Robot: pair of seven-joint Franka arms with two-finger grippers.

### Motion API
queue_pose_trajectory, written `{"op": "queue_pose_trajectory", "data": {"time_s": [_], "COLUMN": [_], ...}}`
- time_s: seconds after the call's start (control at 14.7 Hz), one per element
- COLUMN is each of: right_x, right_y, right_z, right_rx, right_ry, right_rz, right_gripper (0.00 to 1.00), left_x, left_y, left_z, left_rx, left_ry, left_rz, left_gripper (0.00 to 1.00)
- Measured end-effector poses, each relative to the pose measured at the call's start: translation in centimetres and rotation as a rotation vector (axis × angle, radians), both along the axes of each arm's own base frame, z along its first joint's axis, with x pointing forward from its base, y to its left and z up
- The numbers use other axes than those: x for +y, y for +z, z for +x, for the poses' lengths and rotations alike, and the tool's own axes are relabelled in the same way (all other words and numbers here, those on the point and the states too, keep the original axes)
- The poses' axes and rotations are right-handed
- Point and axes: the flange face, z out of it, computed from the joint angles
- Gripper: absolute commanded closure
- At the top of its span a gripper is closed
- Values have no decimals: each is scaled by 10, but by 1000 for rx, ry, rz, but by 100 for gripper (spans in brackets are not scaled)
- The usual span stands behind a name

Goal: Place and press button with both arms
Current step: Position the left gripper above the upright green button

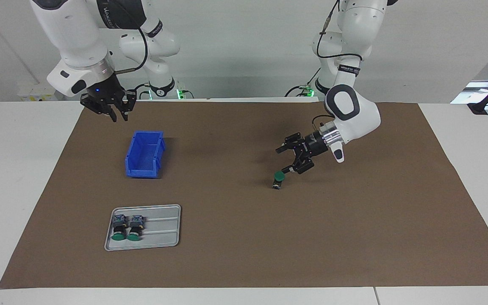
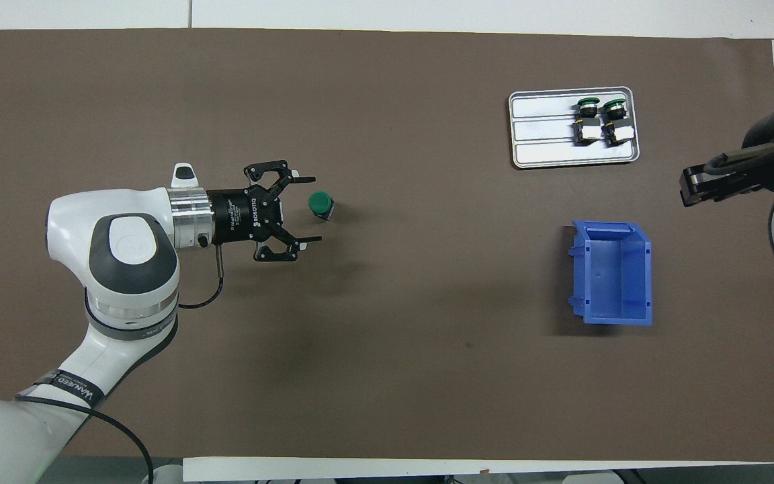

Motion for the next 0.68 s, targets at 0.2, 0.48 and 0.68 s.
{"op": "queue_pose_trajectory", "data": {"time_s": [0.2,0.48,0.68], "right_x": [0,-1,-1], "right_y": [0,0,-1], "right_z": [0,0,0], "right_rx": [0,0,2], "right_ry": [0,-1,-2], "right_rz": [0,0,0], "right_gripper": [38,31,27], "left_x": [-12,-32,-33], "left_y": [21,40,42], "left_z": [9,23,26], "left_rx": [48,62,68], "left_ry": [-19,-34,-26], "left_rz": [101,222,239], "left_gripper": [2,0,1]}}
